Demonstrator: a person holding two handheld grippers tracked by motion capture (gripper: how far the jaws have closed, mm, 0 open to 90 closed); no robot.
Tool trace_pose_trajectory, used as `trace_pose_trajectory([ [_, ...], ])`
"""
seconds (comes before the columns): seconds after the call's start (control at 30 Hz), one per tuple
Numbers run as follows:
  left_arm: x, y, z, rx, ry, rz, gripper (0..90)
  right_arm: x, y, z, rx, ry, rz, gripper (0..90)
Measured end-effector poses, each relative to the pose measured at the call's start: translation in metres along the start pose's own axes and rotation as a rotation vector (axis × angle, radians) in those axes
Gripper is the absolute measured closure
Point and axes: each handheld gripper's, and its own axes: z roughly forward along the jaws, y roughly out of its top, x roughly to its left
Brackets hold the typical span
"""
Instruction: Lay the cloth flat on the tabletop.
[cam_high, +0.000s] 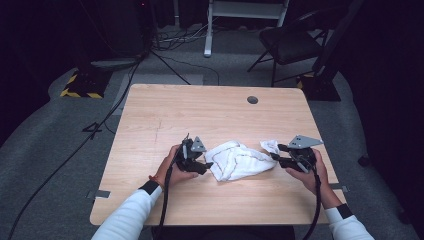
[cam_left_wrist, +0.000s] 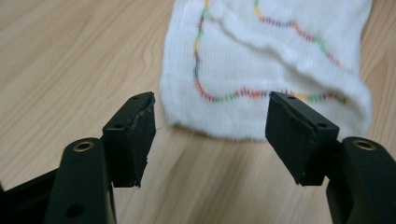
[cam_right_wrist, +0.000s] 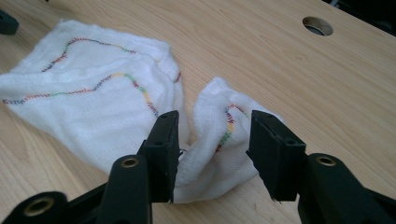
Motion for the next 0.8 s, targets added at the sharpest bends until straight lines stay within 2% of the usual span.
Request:
trace_pose_trajectory([
  [0.1,-0.004,0.015,0.008,-0.012,-0.031,0.026,33.3,-0.006,-0.002,0.002,0.011,-0.015,0.022,54.5],
  [0.13,-0.006,0.02,0.013,-0.02,-0.026,0.038,32.9,-0.008,-0.003,0.002,0.01,-0.016,0.031,54.6],
  [0.23,-0.009,0.036,0.032,-0.001,-0.065,0.058,31.5,-0.012,-0.004,0.004,0.031,-0.016,0.037,53.9],
  [0.27,-0.009,0.039,0.036,0.005,-0.065,0.055,31.3,-0.013,-0.004,0.005,0.041,-0.011,0.035,53.8],
  [0.3,-0.009,0.047,0.051,0.029,-0.1,0.034,28.5,-0.015,-0.005,0.007,0.047,-0.008,0.036,54.3],
  [0.33,-0.009,0.047,0.051,0.029,-0.1,0.034,27.8,-0.015,-0.005,0.007,0.047,-0.008,0.036,54.3],
  [0.47,-0.006,0.054,0.075,0.061,-0.103,0.014,27.1,-0.017,-0.007,0.012,0.066,0.016,0.031,59.3],
  [0.6,-0.003,0.057,0.087,0.075,-0.116,0.001,27.1,-0.018,-0.008,0.012,0.06,0.024,0.035,57.2],
  [0.73,-0.005,0.061,0.091,0.077,-0.132,0.025,29.3,-0.022,-0.008,0.011,0.048,0.022,0.05,54.4],
  [0.8,-0.007,0.062,0.091,0.078,-0.154,0.045,31.8,-0.023,-0.006,0.009,0.035,0.016,0.054,53.2],
])
